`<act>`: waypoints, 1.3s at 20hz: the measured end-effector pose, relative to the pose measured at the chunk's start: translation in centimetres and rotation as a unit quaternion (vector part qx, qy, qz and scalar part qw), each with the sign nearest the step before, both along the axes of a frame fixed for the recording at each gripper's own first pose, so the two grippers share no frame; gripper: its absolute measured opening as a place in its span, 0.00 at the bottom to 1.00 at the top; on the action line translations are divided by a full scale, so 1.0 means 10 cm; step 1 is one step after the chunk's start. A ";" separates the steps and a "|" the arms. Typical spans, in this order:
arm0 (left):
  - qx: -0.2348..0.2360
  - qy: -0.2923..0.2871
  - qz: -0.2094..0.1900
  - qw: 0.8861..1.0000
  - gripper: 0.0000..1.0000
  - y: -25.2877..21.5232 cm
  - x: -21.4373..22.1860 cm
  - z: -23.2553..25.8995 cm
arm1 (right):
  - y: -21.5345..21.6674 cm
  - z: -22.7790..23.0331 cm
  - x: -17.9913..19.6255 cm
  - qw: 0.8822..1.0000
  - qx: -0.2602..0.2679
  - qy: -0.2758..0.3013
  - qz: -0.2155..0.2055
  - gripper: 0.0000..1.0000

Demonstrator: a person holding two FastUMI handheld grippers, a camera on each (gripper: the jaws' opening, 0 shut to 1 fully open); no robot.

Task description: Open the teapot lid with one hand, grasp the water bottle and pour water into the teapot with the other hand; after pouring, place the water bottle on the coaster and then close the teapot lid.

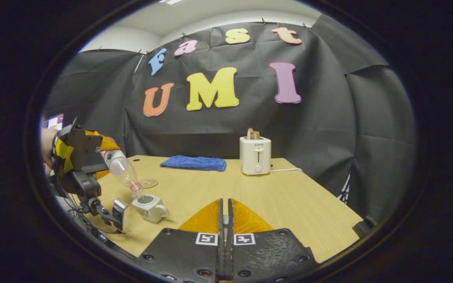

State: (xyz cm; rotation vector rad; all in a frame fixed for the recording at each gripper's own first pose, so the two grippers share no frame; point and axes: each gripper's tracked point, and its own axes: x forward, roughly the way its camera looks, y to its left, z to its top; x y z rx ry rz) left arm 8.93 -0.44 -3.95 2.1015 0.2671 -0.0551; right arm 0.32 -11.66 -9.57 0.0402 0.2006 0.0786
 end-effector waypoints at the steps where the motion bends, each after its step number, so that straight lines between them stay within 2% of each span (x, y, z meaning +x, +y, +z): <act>1: 0.005 -0.001 0.001 1.000 0.75 0.00 0.01 0.01 | -0.01 0.00 0.00 1.000 0.000 0.000 0.000 0.00; 12: 0.043 -0.007 -0.002 0.999 0.75 -0.07 0.00 0.10 | -0.07 -0.05 -0.01 1.000 0.006 0.003 -0.005 0.00; 17: 0.032 -0.004 -0.004 0.999 0.75 -0.09 -0.01 0.09 | -0.06 -0.07 -0.01 1.000 0.009 0.005 -0.003 0.00; 20: -0.025 0.023 0.011 0.999 0.75 0.00 -0.05 -0.08 | -0.05 -0.05 0.00 1.000 0.010 0.003 -0.003 0.00; 21: -0.047 0.030 0.017 0.998 0.78 0.01 -0.07 -0.12 | -0.05 -0.04 -0.01 1.000 0.009 0.003 -0.003 0.00; 23: -0.105 0.041 0.023 0.993 0.75 0.03 -0.11 -0.23 | -0.06 -0.04 -0.01 1.000 0.009 0.001 -0.005 0.00; 24: -0.152 0.061 0.038 0.986 0.78 0.07 -0.14 -0.34 | -0.05 -0.03 -0.01 1.000 0.010 0.001 -0.006 0.00; 26: -0.265 0.093 0.069 0.957 0.75 0.12 -0.25 -0.56 | -0.05 -0.03 -0.01 1.000 0.010 0.001 -0.007 0.00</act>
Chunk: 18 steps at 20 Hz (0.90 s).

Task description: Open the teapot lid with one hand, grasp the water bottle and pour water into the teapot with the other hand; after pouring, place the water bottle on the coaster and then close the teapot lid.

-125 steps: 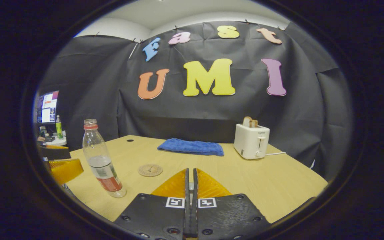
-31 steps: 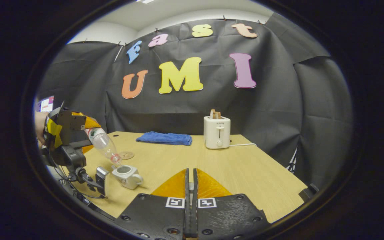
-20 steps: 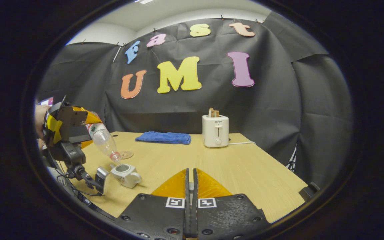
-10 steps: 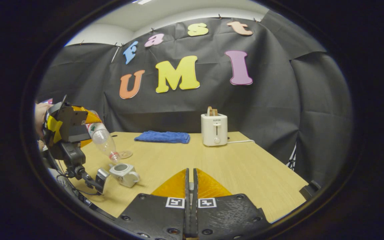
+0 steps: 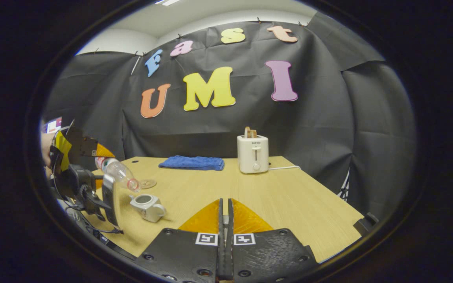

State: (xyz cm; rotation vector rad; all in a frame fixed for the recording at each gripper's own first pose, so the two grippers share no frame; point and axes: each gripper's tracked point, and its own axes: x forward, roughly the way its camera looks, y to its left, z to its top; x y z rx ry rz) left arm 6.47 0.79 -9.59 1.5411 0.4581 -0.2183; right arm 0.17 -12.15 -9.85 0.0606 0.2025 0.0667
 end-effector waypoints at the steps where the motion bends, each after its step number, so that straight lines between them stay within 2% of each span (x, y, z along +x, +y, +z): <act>1: -0.050 0.003 0.012 0.999 0.75 -0.01 -0.05 -0.04 | 0.00 0.02 0.00 1.000 -0.002 -0.001 0.000 0.00; 2: -0.097 -0.001 0.019 0.995 0.77 -0.01 -0.10 -0.04 | 0.02 0.02 0.00 1.000 -0.003 -0.001 0.001 0.00; 3: -0.146 0.000 0.031 0.989 0.75 0.01 -0.11 -0.05 | 0.03 0.04 0.01 1.000 -0.003 -0.002 0.001 0.00; 4: -0.197 0.004 0.048 0.979 0.75 0.02 -0.10 -0.10 | 0.04 0.05 0.01 1.000 -0.002 -0.004 0.001 0.00; 6: -0.306 0.009 0.078 0.949 0.75 0.01 -0.08 -0.14 | 0.07 0.08 0.01 1.000 0.000 -0.006 0.001 0.00; 10: -0.495 -0.029 0.104 0.862 0.76 -0.05 -0.06 0.10 | 0.13 0.14 0.00 1.000 -0.005 -0.010 0.002 0.00; 13: -0.607 -0.082 0.121 0.781 0.76 0.00 0.14 0.41 | 0.19 0.16 0.00 1.000 -0.002 -0.011 0.005 0.00; 15: -0.665 -0.102 0.126 0.729 0.76 0.03 0.29 0.60 | 0.22 0.17 0.00 1.000 -0.003 -0.009 0.006 0.00; 16: -0.684 -0.105 0.127 0.711 0.76 0.05 0.34 0.63 | 0.23 0.19 0.01 1.000 -0.006 -0.010 0.005 0.00; 17: -0.692 -0.109 0.127 0.702 0.76 0.08 0.40 0.64 | 0.23 0.19 0.00 1.000 -0.009 -0.010 0.005 0.00; 18: -0.695 -0.114 0.126 0.698 0.76 0.11 0.49 0.64 | 0.24 0.20 0.01 1.000 -0.009 -0.011 0.005 0.00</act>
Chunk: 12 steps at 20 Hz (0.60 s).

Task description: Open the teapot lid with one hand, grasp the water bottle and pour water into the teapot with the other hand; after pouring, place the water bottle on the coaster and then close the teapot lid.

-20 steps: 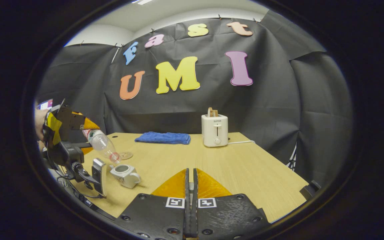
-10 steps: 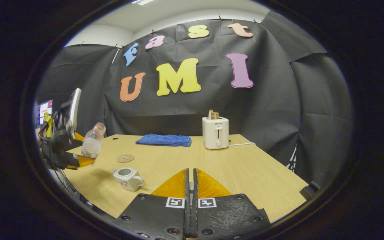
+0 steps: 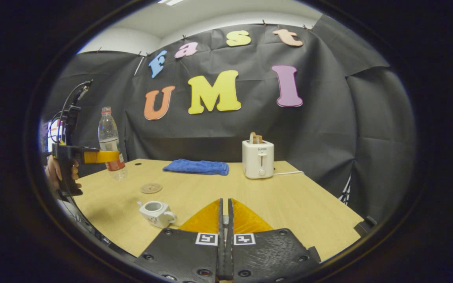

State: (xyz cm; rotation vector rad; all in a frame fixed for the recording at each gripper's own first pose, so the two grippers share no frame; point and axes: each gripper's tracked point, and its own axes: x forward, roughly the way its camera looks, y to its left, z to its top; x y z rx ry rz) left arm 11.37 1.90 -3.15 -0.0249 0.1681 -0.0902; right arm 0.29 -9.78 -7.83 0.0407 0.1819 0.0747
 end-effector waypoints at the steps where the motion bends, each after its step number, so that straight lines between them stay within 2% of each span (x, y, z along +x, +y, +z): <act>1: 0.000 -0.004 0.002 1.000 0.76 0.02 0.08 -0.01 | 0.01 0.00 0.01 1.000 0.000 0.000 -0.001 0.00; 8: -0.012 0.009 0.006 1.000 0.76 -0.01 0.75 -0.38 | -0.04 -0.14 0.07 1.000 -0.008 0.016 -0.010 0.00; 12: -0.011 0.029 -0.001 1.000 0.77 -0.08 0.96 -0.63 | -0.09 -0.22 0.09 0.999 -0.008 0.026 -0.025 0.00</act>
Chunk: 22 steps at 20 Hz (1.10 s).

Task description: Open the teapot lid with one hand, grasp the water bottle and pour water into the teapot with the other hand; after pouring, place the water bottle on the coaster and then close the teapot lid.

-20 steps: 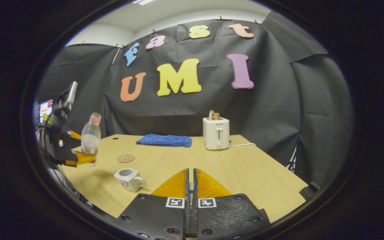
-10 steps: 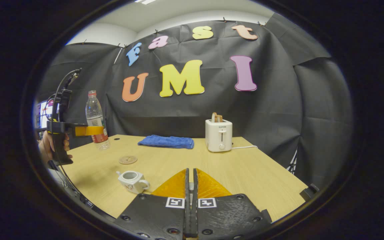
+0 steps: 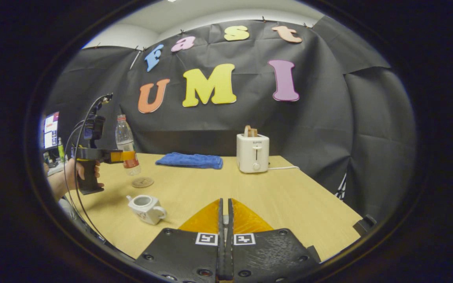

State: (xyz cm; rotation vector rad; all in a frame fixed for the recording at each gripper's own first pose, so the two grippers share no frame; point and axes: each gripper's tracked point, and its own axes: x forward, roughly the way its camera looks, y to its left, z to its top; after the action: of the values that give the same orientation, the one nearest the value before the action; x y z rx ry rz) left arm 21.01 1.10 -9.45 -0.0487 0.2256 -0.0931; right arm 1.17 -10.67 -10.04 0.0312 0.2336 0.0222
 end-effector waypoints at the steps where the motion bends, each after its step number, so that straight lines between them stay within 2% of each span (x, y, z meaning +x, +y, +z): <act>1: 0.002 0.001 -0.005 1.000 0.77 -0.04 0.04 -0.04 | -0.02 -0.03 0.01 1.000 0.000 0.003 -0.003 0.00; 7: 0.015 0.013 -0.011 1.000 0.78 -0.09 0.15 -0.26 | -0.19 -0.09 0.03 1.000 -0.003 0.011 -0.016 0.00; 16: 0.014 0.028 -0.013 0.999 0.81 -0.10 0.18 -0.38 | -0.20 -0.12 0.03 1.000 -0.005 0.013 -0.017 0.00; 19: 0.008 0.039 -0.019 0.999 0.96 -0.14 0.16 -0.41 | -0.19 -0.14 0.03 1.000 -0.004 0.015 -0.015 0.00; 22: 0.002 0.041 -0.022 0.999 0.99 -0.15 0.12 -0.39 | -0.17 -0.13 0.02 1.000 -0.003 0.014 -0.013 0.00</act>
State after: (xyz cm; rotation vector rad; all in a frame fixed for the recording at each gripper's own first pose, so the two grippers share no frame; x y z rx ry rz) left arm 22.17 -0.36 -13.39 -0.0440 0.3081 -0.1340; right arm 1.36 -12.32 -11.33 0.0276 0.2621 -0.0048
